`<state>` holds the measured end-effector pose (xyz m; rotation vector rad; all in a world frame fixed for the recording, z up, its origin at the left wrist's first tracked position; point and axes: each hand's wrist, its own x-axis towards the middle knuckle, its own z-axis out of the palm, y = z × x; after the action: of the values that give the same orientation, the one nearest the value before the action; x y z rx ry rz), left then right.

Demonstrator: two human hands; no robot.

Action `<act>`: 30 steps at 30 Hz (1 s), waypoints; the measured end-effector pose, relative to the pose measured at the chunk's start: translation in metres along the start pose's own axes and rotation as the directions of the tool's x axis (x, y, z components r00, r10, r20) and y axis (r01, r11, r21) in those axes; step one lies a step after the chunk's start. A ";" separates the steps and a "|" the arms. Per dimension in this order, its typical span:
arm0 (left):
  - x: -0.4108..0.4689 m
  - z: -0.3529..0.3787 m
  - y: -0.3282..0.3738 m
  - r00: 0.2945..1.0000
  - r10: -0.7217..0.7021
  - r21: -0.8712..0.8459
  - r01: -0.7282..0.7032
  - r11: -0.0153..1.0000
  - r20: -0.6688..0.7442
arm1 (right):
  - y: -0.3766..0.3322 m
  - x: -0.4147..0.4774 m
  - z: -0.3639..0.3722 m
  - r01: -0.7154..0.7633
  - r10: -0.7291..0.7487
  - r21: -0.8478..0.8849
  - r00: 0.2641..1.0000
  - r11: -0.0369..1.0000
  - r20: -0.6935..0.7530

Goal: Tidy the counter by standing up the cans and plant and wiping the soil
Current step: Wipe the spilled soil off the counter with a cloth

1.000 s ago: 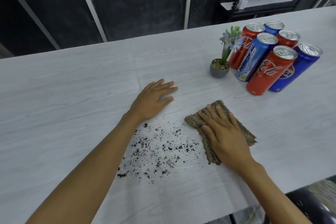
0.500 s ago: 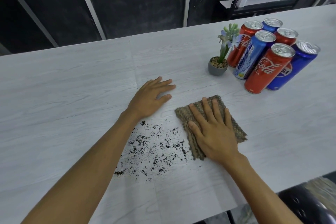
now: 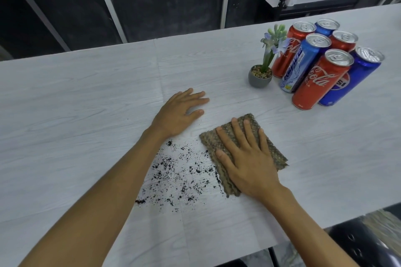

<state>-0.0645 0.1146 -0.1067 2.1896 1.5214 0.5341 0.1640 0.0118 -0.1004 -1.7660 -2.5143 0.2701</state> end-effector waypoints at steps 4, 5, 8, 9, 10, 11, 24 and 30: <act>-0.001 0.000 0.000 1.000 -0.001 0.014 0.001 1.000 -0.001 | 0.023 -0.008 -0.006 0.014 -0.014 -0.022 1.000 1.000 0.017; -0.001 0.000 0.000 1.000 -0.001 0.018 0.001 1.000 -0.003 | 0.026 -0.006 -0.007 -0.022 0.022 -0.026 1.000 0.999 0.012; 0.000 0.001 -0.001 1.000 0.001 0.019 -0.001 1.000 -0.006 | 0.015 -0.001 -0.005 -0.092 0.092 -0.021 0.996 0.996 0.000; 0.000 0.001 -0.001 1.000 0.001 0.018 -0.001 1.000 -0.007 | 0.009 -0.003 -0.004 -0.081 0.082 -0.016 0.997 0.997 0.002; 0.000 0.002 -0.001 1.000 0.001 0.016 -0.001 1.000 -0.008 | 0.005 -0.007 -0.002 -0.057 0.057 -0.012 0.998 0.998 0.005; 0.000 0.002 -0.002 1.000 0.003 0.015 -0.003 1.000 -0.007 | 0.004 -0.012 -0.001 -0.029 0.029 -0.011 1.000 1.000 0.008; -0.011 -0.007 0.000 1.000 0.005 -0.034 -0.005 0.999 0.016 | -0.003 -0.012 0.000 -0.127 0.127 -0.002 0.992 0.992 -0.021; -0.040 -0.034 -0.028 0.999 -0.031 0.026 0.032 0.999 -0.033 | -0.003 -0.024 0.005 -0.054 0.064 0.097 0.993 0.994 -0.103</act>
<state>-0.1177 0.0895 -0.0966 2.1833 1.5855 0.5454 0.1689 -0.0120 -0.1034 -1.7714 -2.3403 0.2846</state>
